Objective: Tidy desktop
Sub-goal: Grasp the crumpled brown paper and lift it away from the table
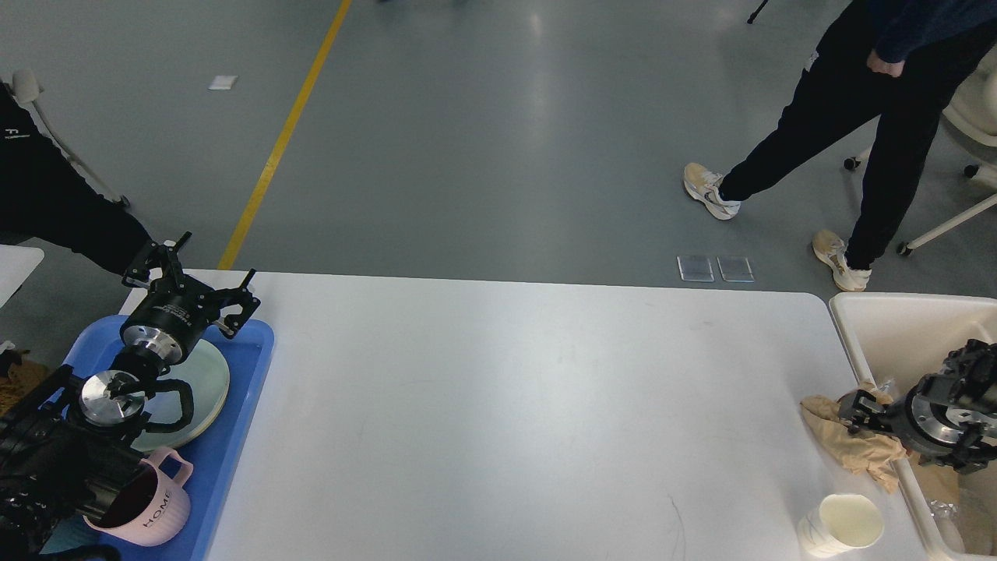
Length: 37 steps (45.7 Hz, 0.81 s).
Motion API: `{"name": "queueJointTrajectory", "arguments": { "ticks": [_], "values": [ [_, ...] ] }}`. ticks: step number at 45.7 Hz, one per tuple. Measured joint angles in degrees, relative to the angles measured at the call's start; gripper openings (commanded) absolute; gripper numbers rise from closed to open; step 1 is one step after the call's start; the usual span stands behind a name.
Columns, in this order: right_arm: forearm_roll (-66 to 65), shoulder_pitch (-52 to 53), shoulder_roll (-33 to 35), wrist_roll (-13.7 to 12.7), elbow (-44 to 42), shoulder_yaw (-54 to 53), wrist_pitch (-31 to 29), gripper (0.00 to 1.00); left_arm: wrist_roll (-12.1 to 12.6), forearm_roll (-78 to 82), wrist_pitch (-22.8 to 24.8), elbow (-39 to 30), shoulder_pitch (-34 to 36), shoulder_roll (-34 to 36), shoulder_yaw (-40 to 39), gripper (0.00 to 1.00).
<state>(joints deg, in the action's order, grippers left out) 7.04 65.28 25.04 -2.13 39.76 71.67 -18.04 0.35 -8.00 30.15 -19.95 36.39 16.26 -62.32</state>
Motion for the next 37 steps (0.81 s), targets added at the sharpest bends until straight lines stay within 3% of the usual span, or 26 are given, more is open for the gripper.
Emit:
{"name": "queueJointTrajectory", "arguments": {
  "ticks": [1,20,29,37],
  "values": [
    [0.00,0.00,0.01,-0.01,0.19,-0.01,-0.02,0.00,0.00,0.00,0.00,0.00,0.00,0.00,0.00,0.97],
    [0.05,4.28,1.77,-0.60,3.68,-1.98,-0.72,0.00,0.00,0.00,0.00,0.00,0.00,0.00,0.00,0.97],
    [0.01,18.20,9.85,-0.58,12.61,-4.78,-2.52,0.00,0.00,0.00,0.00,0.00,0.00,0.00,0.00,0.97],
    [-0.09,36.75,15.42,-0.51,19.07,-5.41,-12.53,0.00,0.00,0.00,0.00,0.00,0.00,0.00,0.00,0.97]
  ]
}}
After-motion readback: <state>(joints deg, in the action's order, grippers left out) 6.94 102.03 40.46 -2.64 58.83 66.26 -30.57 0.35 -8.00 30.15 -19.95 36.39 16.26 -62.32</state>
